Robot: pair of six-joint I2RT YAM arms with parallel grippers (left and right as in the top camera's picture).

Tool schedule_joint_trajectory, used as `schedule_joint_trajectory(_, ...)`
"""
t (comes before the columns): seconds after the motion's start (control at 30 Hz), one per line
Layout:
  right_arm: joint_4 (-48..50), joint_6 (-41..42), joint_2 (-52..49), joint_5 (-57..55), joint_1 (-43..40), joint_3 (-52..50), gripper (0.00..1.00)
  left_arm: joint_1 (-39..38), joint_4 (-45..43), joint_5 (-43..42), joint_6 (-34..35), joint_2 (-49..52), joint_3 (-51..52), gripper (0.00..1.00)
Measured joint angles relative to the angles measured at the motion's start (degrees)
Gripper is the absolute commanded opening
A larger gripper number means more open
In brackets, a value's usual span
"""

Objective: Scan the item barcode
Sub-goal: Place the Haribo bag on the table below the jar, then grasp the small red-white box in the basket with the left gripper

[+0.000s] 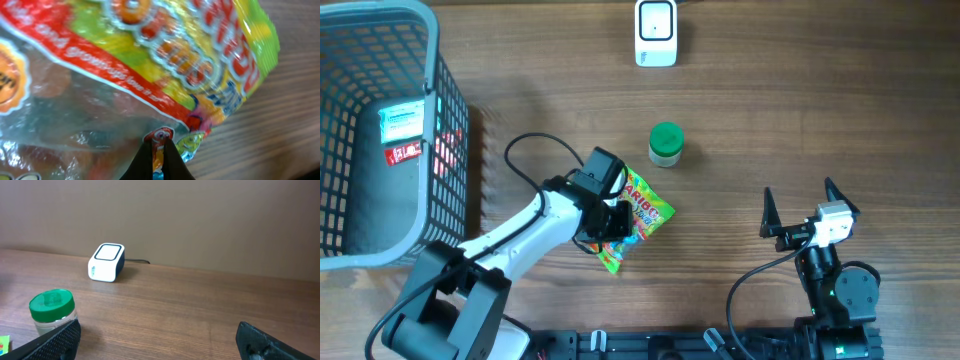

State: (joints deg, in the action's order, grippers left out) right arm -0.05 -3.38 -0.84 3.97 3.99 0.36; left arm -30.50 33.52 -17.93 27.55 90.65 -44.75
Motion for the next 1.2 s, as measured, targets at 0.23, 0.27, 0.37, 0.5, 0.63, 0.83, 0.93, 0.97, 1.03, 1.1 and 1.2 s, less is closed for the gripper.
schedule_joint_trajectory(0.23, 0.0, 0.0, -0.1, 0.0, 0.0, 0.0, 1.00, 1.3, 14.2, 6.0, -4.8, -10.7, -22.9, 1.00)
schedule_joint_trajectory(0.27, -0.1, 0.0, -0.1, 0.0, 0.0, 0.0, 1.00, 2.0, 15.7, 8.3, -5.5, -12.3, -28.8, 1.00)
schedule_joint_trajectory(0.37, 0.0, 0.0, -0.1, 0.0, 0.0, 0.0, 1.00, 6.1, 22.7, 16.2, -9.1, -16.1, -47.6, 1.00)
schedule_joint_trajectory(0.5, -0.1, 0.0, -0.1, 0.0, 0.0, 0.0, 1.00, 18.6, 28.7, 22.9, -11.6, -17.7, -62.6, 1.00)
schedule_joint_trajectory(0.63, -0.1, 0.0, -0.1, 0.0, 0.0, 0.0, 1.00, 36.5, 34.2, 25.3, -9.0, -17.6, -64.5, 1.00)
schedule_joint_trajectory(0.83, -0.1, 0.0, -0.1, 0.0, 0.0, 0.0, 1.00, 63.4, 42.9, 17.2, -4.6, -6.8, -64.4, 0.99)
schedule_joint_trajectory(0.93, 0.0, 0.0, -0.1, 0.0, 0.0, 0.0, 1.00, 67.9, 43.4, 13.8, -4.2, -1.7, -63.0, 0.94)
schedule_joint_trajectory(0.97, -0.1, 0.0, -0.1, 0.0, 0.0, 0.0, 1.00, 68.9, 43.4, 12.8, -4.4, 0.2, -61.6, 0.94)
schedule_joint_trajectory(1.03, -0.1, 0.0, -0.1, 0.0, 0.0, 0.0, 1.00, 69.6, 42.2, 11.9, -4.4, 3.3, -58.2, 0.94)
schedule_joint_trajectory(1.1, -0.1, 0.0, -0.1, 0.0, 0.0, 0.0, 1.00, 69.6, 38.2, 11.0, -4.5, 6.3, -52.8, 0.91)
schedule_joint_trajectory(1.2, -0.1, 0.0, -0.1, 0.0, 0.0, 0.0, 1.00, 69.6, 31.3, 9.7, -5.5, 9.8, -44.2, 0.87)
